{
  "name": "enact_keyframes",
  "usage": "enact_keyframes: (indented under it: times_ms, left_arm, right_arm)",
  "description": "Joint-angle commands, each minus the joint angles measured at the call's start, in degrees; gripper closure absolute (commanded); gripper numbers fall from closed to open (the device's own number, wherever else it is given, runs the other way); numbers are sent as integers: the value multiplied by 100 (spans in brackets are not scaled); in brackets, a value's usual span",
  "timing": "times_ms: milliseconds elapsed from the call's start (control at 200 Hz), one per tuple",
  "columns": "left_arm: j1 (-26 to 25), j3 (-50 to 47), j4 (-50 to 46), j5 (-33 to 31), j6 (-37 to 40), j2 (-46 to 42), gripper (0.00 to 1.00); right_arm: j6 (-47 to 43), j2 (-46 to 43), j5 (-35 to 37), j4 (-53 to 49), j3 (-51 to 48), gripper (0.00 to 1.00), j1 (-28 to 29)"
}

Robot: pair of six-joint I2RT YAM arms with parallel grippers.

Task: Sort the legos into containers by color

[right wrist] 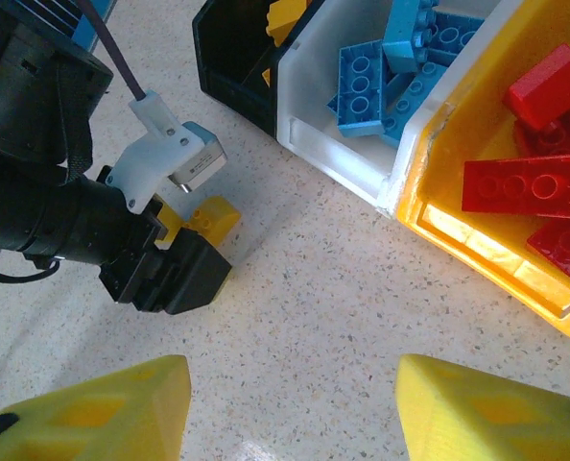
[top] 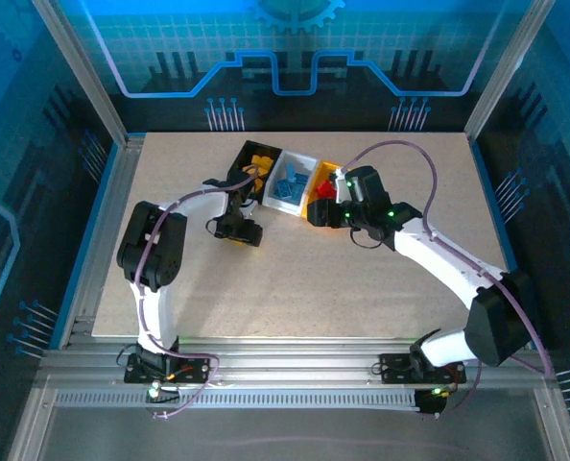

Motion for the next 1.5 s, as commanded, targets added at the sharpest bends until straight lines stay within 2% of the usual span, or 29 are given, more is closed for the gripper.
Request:
enact_keyframes:
  times_ms: [0, 205, 270, 355, 445, 670, 830, 930, 1041, 1246, 1491]
  left_arm:
    - [33, 194, -297, -504, -129, 332, 34]
    - [26, 416, -494, -561, -105, 611, 55]
    - [27, 431, -509, -565, -100, 626, 58]
    - [35, 468, -580, -537, -93, 643, 68]
    - [40, 436, -590, -457, -114, 601, 74]
    - [116, 293, -661, -84, -353, 148, 74]
    - [433, -14, -174, 1184, -700, -702, 74]
    - [761, -32, 283, 1961, -1311, -1101, 74]
    - [1024, 305, 679, 2445, -2075, -1198, 74]
    - [1079, 1476, 1147, 2648, -2915, -707, 71]
    - [1082, 3191, 1106, 2670, -3460, 762, 71]
  right_arm:
    - [93, -93, -16, 141, 23, 40, 17]
    - [125, 69, -84, 177, 149, 40, 24]
    - [115, 107, -93, 181, 194, 40, 33]
    - [93, 142, -105, 183, 225, 40, 30]
    - [66, 159, -121, 177, 226, 40, 29]
    - [-49, 127, -121, 168, 190, 40, -1]
    - [-87, 92, -147, 206, 125, 40, -78]
    - [-70, 70, -171, 262, 35, 40, -107]
    - [-43, -24, -185, 325, -113, 40, -134]
    - [-25, -436, -101, 295, -489, 40, -227]
    - [155, -1220, 163, 97, -1117, 39, -272]
